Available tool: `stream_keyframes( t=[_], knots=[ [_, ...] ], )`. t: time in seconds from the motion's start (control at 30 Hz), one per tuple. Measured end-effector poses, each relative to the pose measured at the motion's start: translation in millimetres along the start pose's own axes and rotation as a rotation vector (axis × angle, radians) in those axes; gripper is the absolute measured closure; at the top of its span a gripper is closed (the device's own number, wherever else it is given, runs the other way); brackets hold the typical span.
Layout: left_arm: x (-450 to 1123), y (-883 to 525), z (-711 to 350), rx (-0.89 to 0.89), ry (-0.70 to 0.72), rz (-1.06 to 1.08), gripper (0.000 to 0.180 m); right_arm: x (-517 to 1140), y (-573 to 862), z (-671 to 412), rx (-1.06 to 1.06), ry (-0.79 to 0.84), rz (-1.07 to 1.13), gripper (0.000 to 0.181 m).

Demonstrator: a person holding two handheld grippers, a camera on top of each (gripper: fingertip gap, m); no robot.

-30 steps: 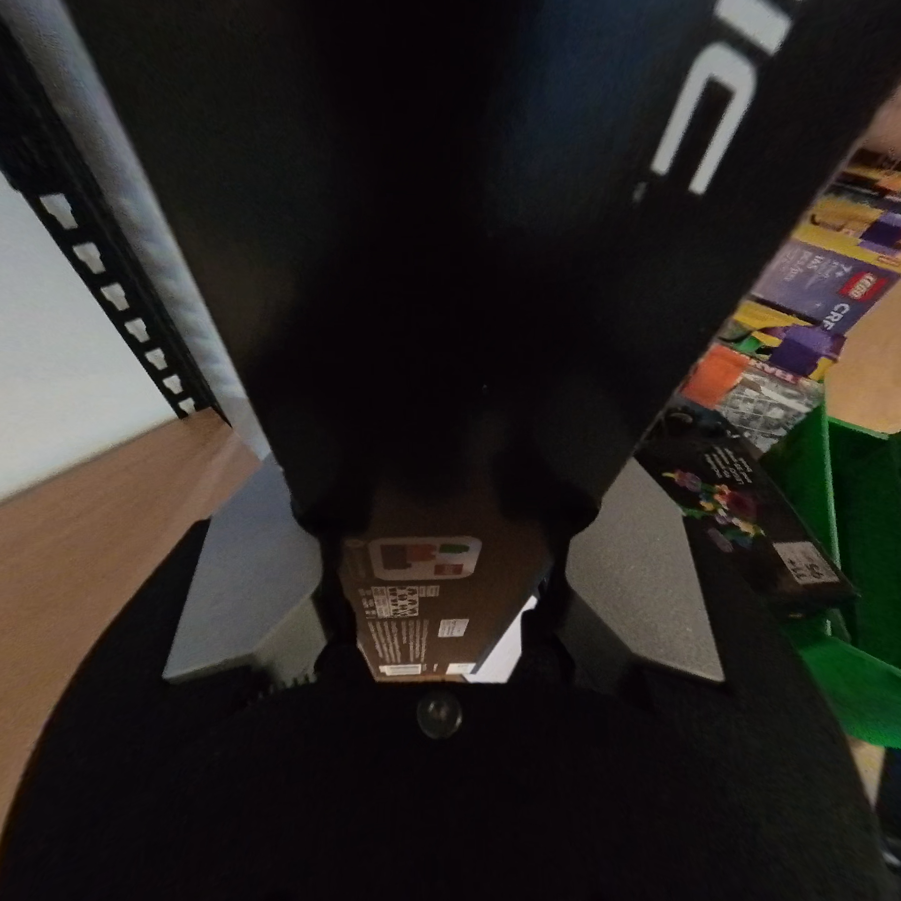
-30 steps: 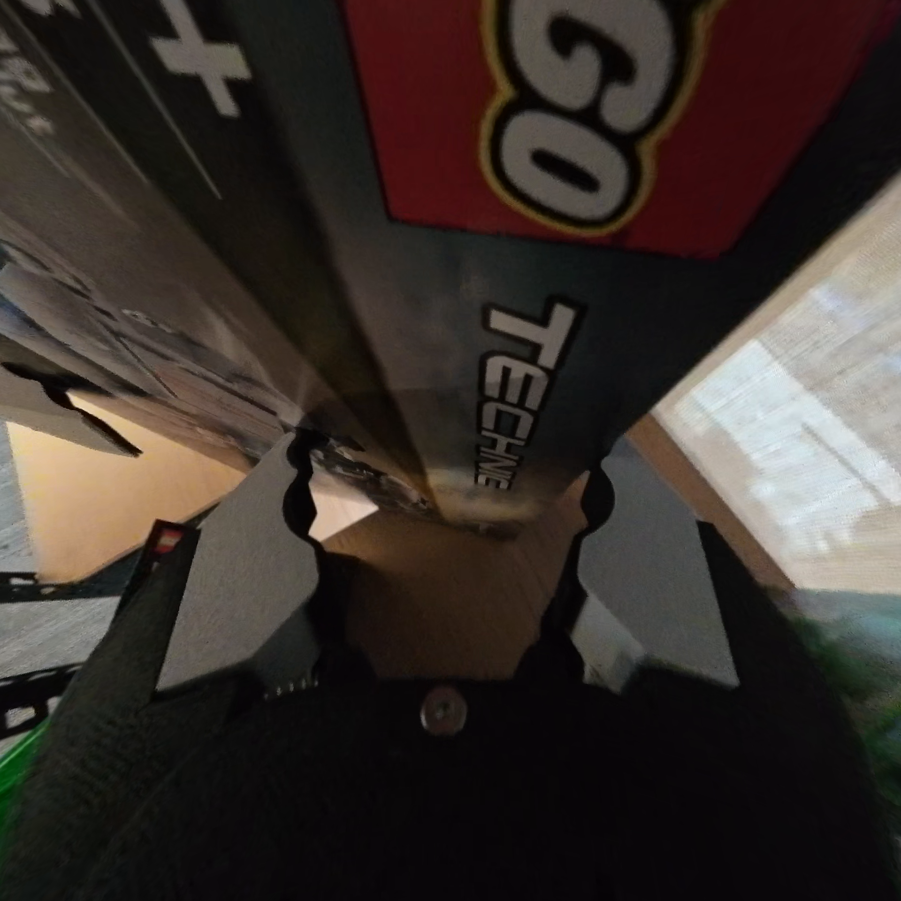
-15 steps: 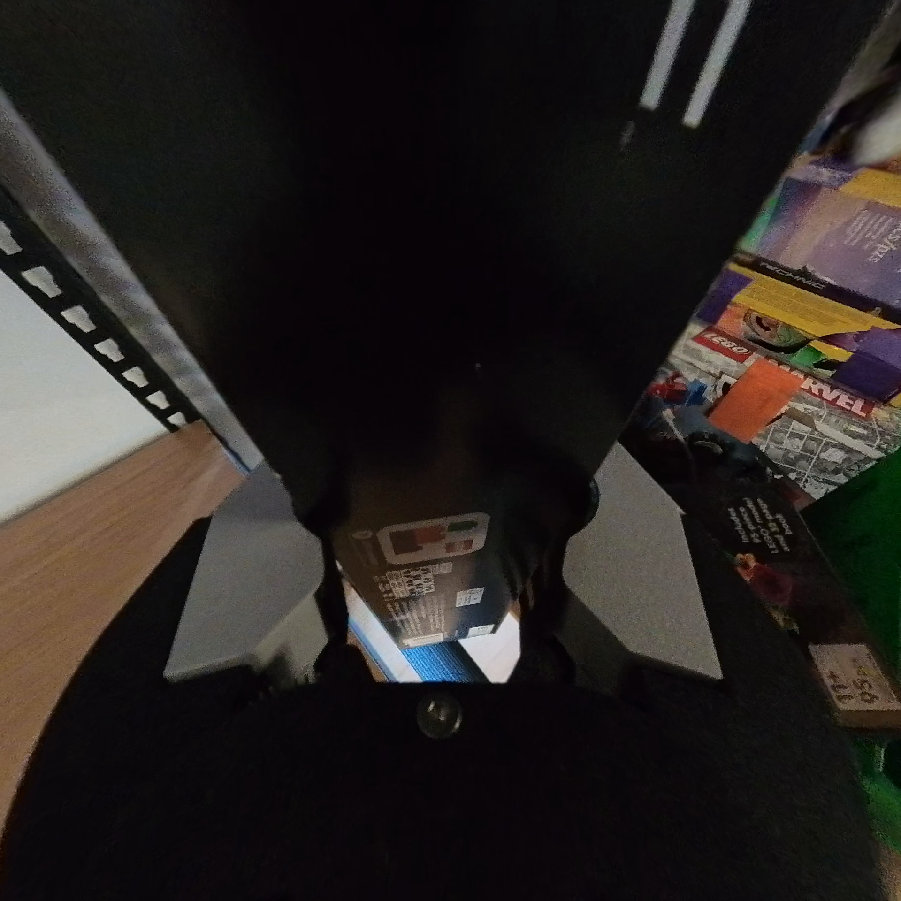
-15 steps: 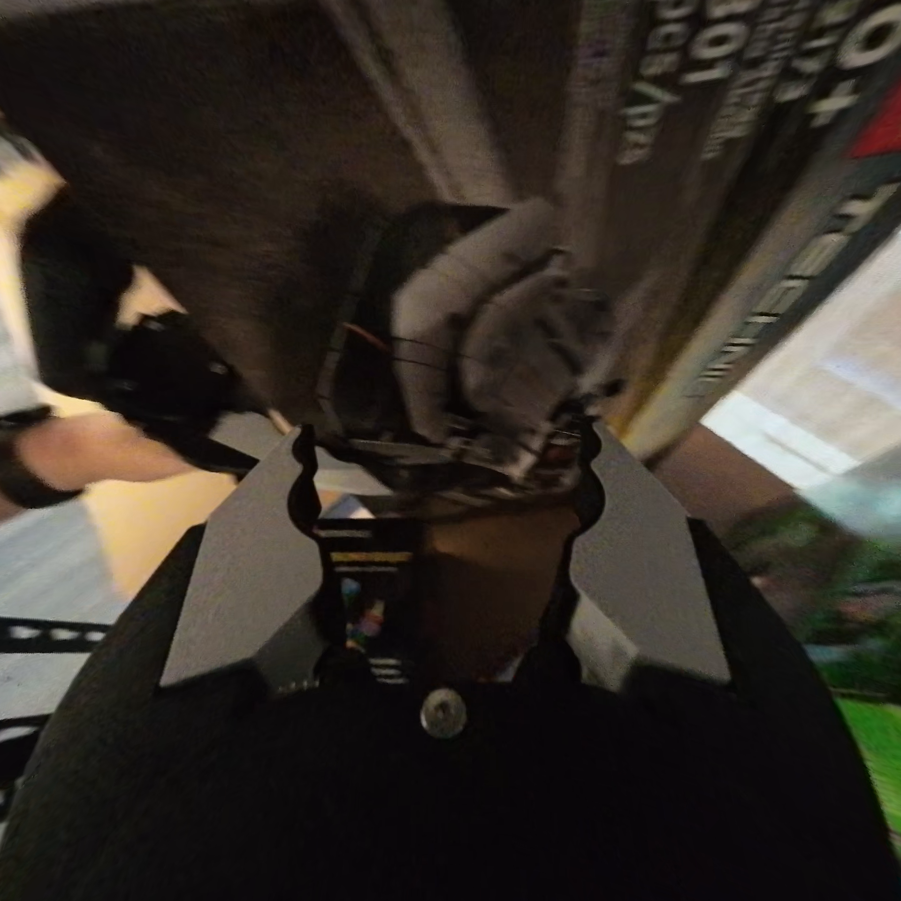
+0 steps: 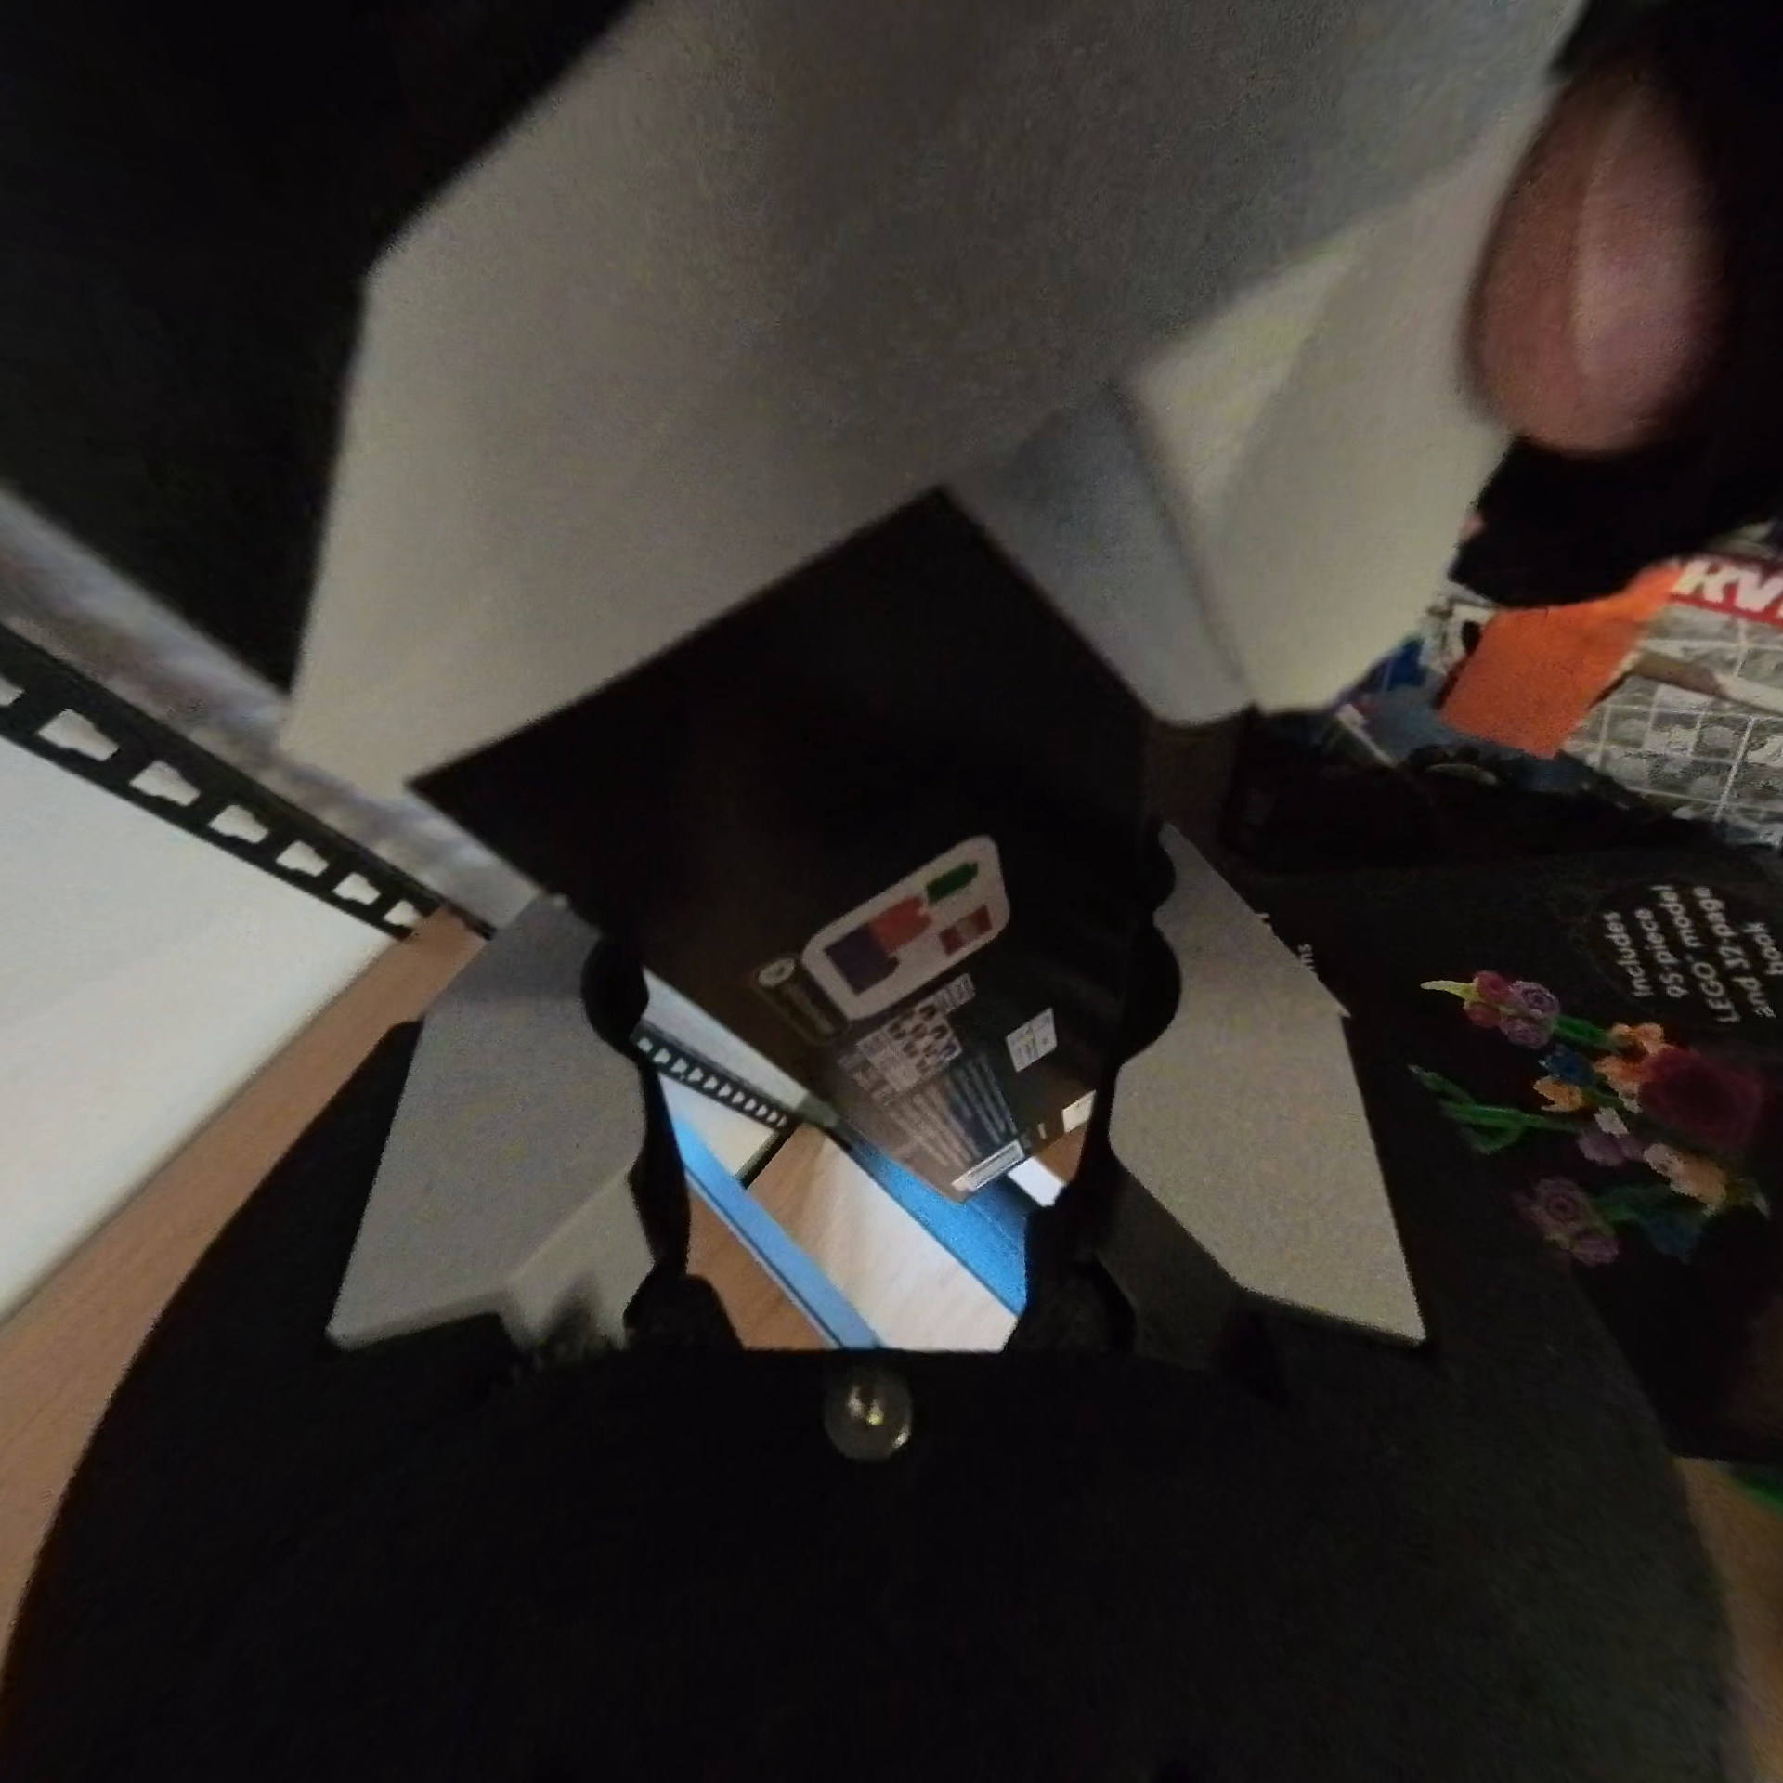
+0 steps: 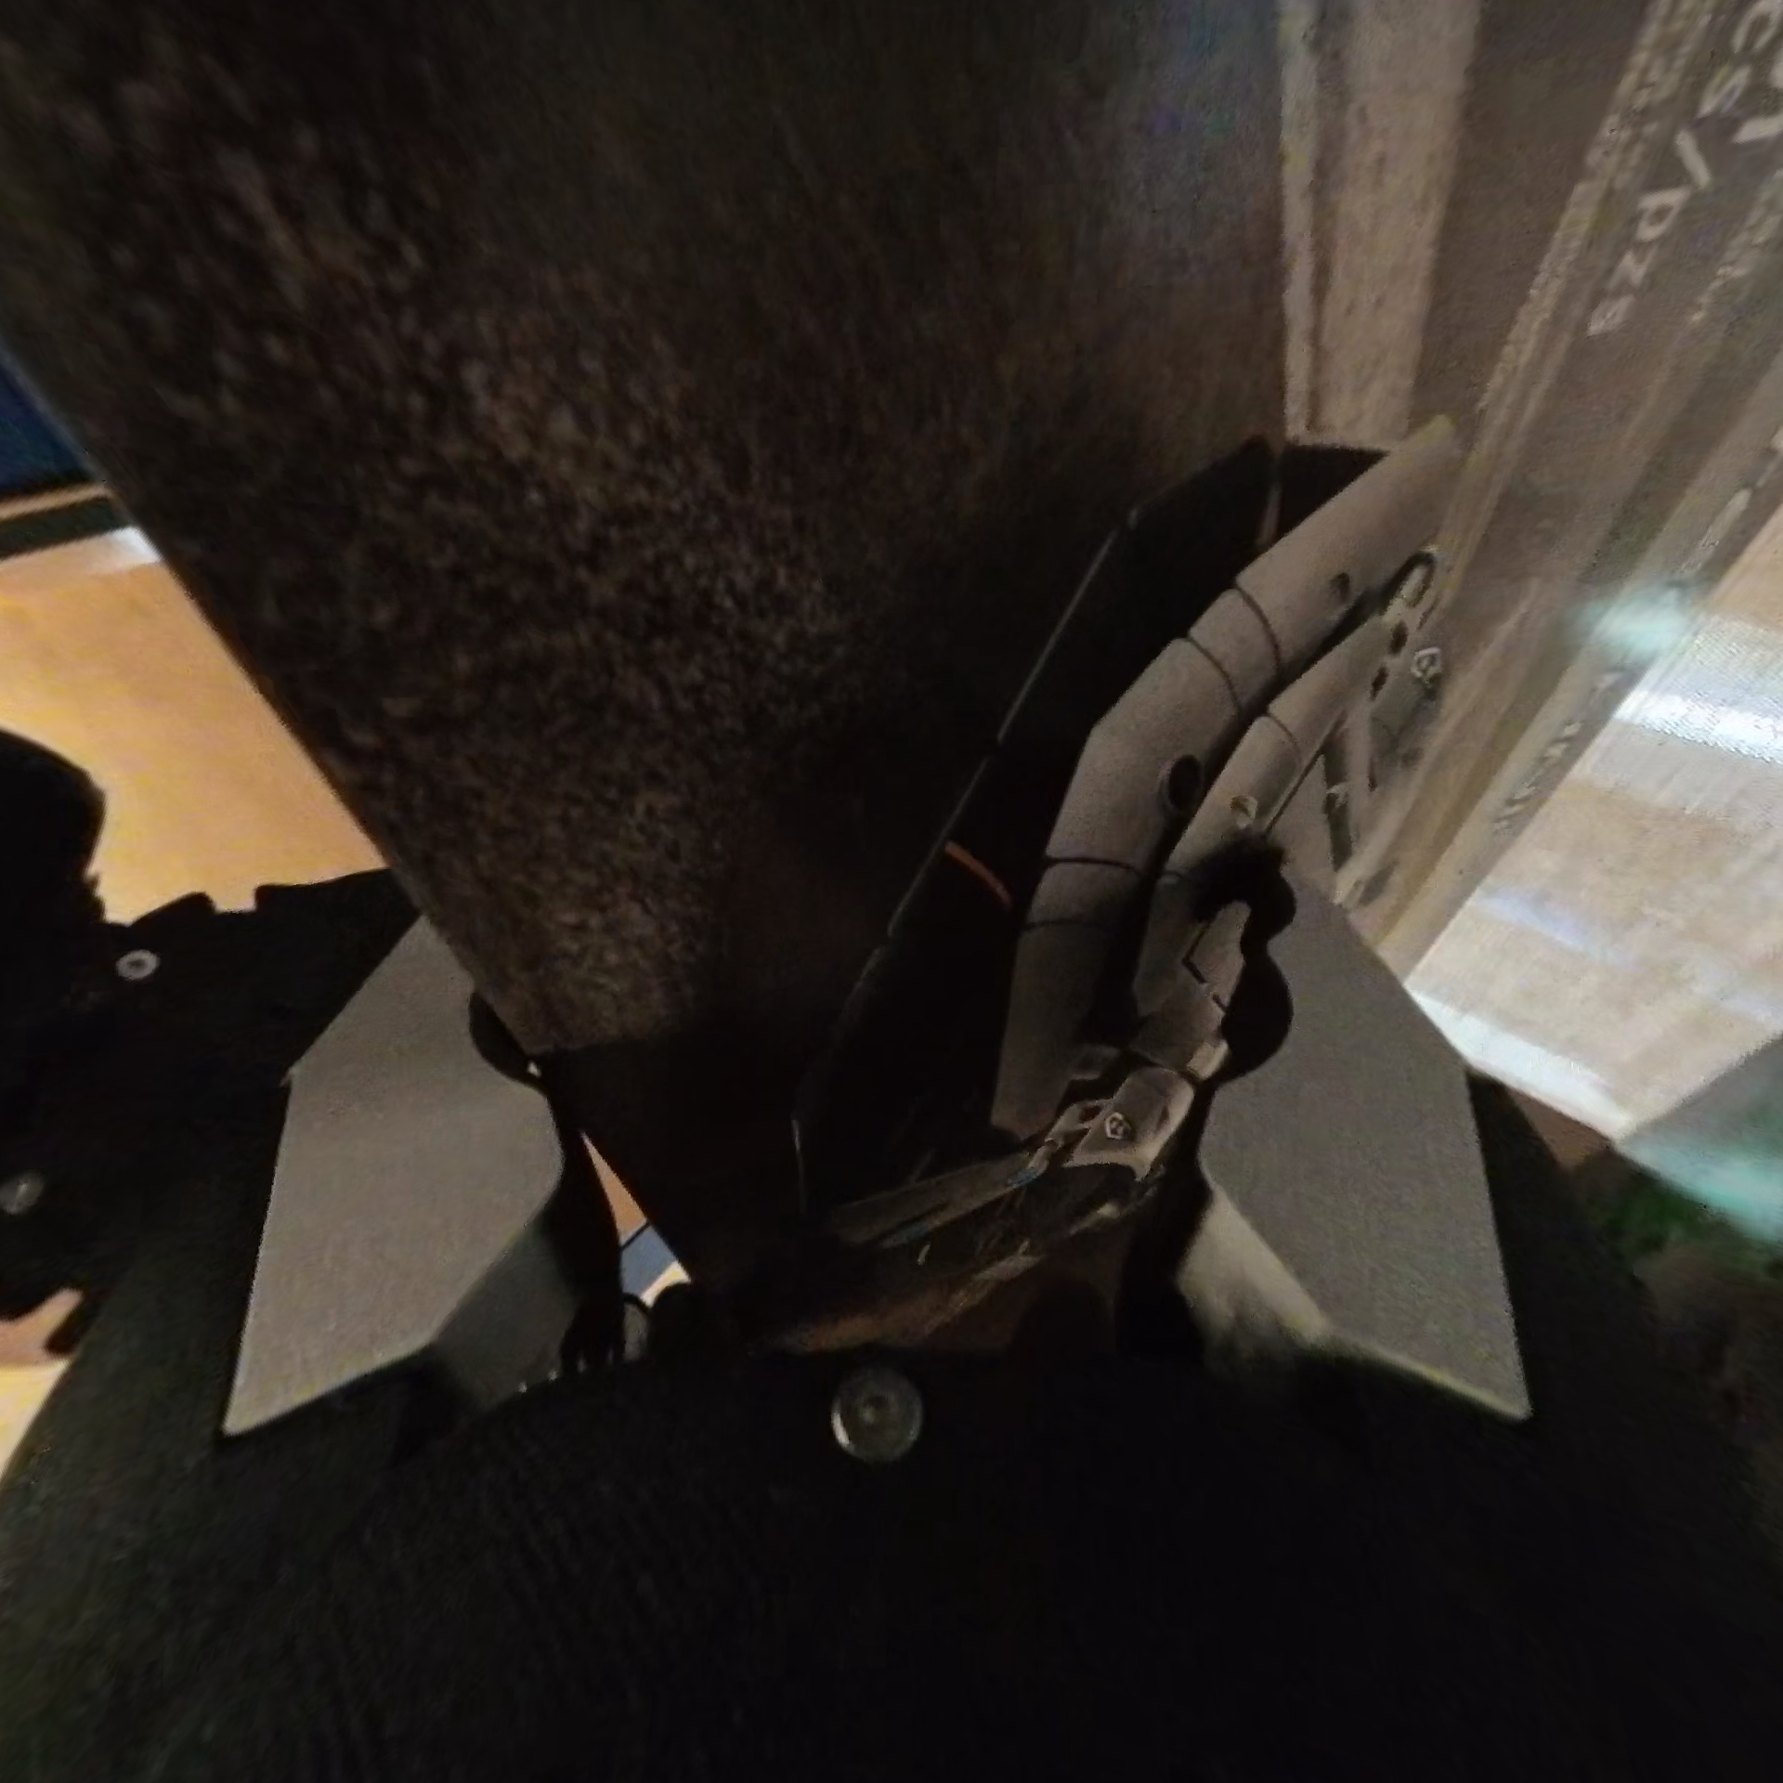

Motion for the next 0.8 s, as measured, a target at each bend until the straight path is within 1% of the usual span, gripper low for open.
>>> stream_keyframes(
  t=[0.1, 0.13, 0.2, 0.33, 0.4, 0.5, 0.67, 0.8],
  knots=[
    [4.1, 2.7, 4.2, -0.026, -0.005, 0.032, 0.091, -0.9, 15.3, 3.3, -0.013, 0.042, -0.099, 0.038],
    [3.4, -0.3, 7.7, -0.031, -0.010, 0.015, 0.096, -1.8, 20.7, 4.6, -0.016, 0.045, -0.130, 0.040],
    [-0.7, -11.7, 17.4, -0.030, -0.016, -0.047, 0.102, -4.2, 30.7, 8.3, -0.009, 0.052, -0.187, 0.045],
    [-13.4, -32.3, 39.8, -0.151, -0.019, -0.079, 0.109, -8.6, 47.5, 13.6, 0.013, 0.056, -0.280, 0.048],
    [-24.0, -42.0, 44.9, -0.205, 0.009, -0.096, 0.116, -9.1, 54.2, 14.5, 0.007, 0.053, -0.318, 0.048],
    [-44.8, -48.8, 46.0, -0.229, 0.066, -0.110, 0.122, -7.5, 60.7, 14.8, 0.002, 0.052, -0.357, 0.049],
    [-80.9, -48.8, 52.9, -0.274, 0.095, -0.124, 0.122, 1.4, 66.1, 13.4, -0.003, 0.064, -0.401, 0.049],
    [-116.7, -45.5, 62.7, -0.308, 0.114, -0.142, 0.124, 11.3, 70.1, 14.7, 0.030, 0.021, -0.436, 0.049]
  ],
)
Point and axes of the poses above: each gripper's, where its closed fingertips meet, x out along the fingers, z out of its underside, y = z × x across the jaws, the point moved 3 cm from there along -x, back along the fingers, and after that the axes turned 9 degrees about -x, right-handed, at the moved point
